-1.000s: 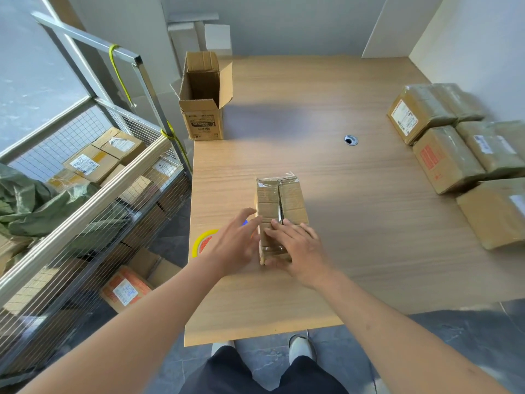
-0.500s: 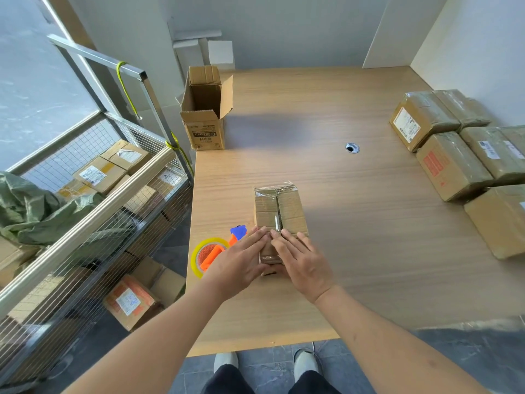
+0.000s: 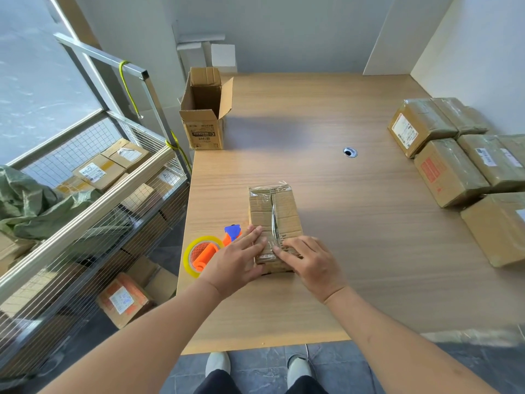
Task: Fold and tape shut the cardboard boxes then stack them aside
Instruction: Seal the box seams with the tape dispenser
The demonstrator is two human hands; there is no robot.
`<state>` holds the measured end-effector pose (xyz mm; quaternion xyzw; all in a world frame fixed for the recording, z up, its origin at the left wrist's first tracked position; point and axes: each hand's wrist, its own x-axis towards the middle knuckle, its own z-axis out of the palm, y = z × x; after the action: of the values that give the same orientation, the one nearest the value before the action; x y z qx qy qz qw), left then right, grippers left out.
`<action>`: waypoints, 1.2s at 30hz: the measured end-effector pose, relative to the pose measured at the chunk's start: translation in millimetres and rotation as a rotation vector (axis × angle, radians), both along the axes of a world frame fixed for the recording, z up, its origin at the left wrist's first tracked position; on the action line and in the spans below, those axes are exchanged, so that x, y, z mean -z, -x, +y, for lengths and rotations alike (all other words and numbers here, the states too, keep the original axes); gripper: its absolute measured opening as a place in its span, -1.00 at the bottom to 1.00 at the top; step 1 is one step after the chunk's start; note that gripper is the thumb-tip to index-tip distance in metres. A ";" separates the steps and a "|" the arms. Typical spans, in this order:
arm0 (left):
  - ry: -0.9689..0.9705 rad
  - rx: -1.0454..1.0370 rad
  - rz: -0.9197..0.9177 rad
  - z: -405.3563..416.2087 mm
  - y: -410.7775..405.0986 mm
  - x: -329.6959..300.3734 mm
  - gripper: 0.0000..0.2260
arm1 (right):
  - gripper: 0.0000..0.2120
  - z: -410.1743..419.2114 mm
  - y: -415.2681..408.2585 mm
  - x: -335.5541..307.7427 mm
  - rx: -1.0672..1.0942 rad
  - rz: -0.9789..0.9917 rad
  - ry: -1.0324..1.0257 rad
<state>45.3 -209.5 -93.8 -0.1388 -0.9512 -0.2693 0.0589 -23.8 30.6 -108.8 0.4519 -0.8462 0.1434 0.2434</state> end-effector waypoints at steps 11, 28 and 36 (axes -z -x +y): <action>0.324 -0.146 0.100 42.4 9.0 -24.5 -0.49 | -0.75 33.9 5.8 -3.9 -0.074 -0.236 0.072; 0.326 -0.205 0.101 57.9 8.5 -15.4 -0.45 | -0.50 44.9 3.0 -11.2 0.145 -0.425 0.219; 0.374 -0.275 0.071 73.5 8.9 -6.0 -0.33 | -0.61 24.0 -22.8 -18.4 0.508 -0.732 0.403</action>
<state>36.4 -136.0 -87.8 -0.0258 -0.9918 -0.0728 0.1018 -1.0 54.7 -90.3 0.0951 -0.9150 0.3900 0.0400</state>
